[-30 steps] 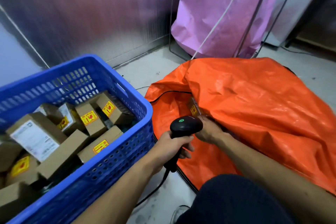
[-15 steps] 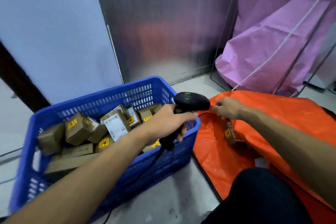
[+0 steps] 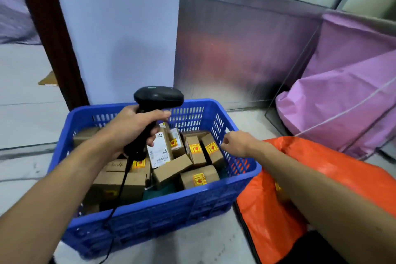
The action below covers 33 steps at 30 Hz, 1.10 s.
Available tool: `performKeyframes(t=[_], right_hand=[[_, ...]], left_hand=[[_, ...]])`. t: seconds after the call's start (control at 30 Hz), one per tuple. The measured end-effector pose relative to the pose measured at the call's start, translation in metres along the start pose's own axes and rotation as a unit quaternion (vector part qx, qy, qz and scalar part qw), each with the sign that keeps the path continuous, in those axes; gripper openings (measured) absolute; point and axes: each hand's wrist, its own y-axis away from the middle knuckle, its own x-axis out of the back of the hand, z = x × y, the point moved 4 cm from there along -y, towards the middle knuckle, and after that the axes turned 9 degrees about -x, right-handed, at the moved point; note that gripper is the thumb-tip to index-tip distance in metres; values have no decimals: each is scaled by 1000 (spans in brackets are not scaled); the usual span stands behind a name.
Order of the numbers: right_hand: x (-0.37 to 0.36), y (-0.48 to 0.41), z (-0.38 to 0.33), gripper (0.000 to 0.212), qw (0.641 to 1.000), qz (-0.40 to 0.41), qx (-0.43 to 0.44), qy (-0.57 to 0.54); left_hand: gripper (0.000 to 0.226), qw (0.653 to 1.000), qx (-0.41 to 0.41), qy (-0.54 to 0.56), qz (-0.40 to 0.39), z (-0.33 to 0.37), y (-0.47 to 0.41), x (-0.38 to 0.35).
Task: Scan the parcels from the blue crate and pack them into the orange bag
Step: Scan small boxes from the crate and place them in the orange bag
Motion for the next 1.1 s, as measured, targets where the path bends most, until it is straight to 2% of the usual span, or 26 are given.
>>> performKeyframes(t=[0.17,0.33,0.43,0.53,0.67,0.77,0.83,0.9,1.0,1.03,1.1], right_hand=[[-20,-30,-69,29,997,-47,24,-58],[-50,-57,-140,24,990,-97,40,-98],[-77,-78,-160,45,987,-104,-2,-122],[-105,-96,-173,40,982,-111,-43,-149],[-133,-117,-181,46,967,-117,-95,-206],[-142,-121,-180,26,950,-137,-130,-249],[-142,-119,-178,25,939,-148,-147,-274],[-144,-119,-180,36,931,-163,-148,-290],[-180,-157,-171,79,940,-171,-132,-263],[-192,-168,-168,85,943,-163,-133,-256],[-189,-160,-172,77,946,-138,-138,-258]], left_hand=[[21,1000,4,6,29,-3,-9,39],[21,997,28,10,75,-22,-16,67],[21,994,33,29,105,-27,-20,68],[16,991,29,49,121,-28,-26,73],[17,992,17,47,117,-25,-34,74],[17,994,9,37,104,-25,-39,71],[17,995,9,33,97,-25,-41,69],[17,995,9,31,96,-25,-41,69],[17,995,10,20,101,-23,-39,70],[17,994,11,20,104,-22,-39,71],[17,994,12,17,107,-22,-38,72]])
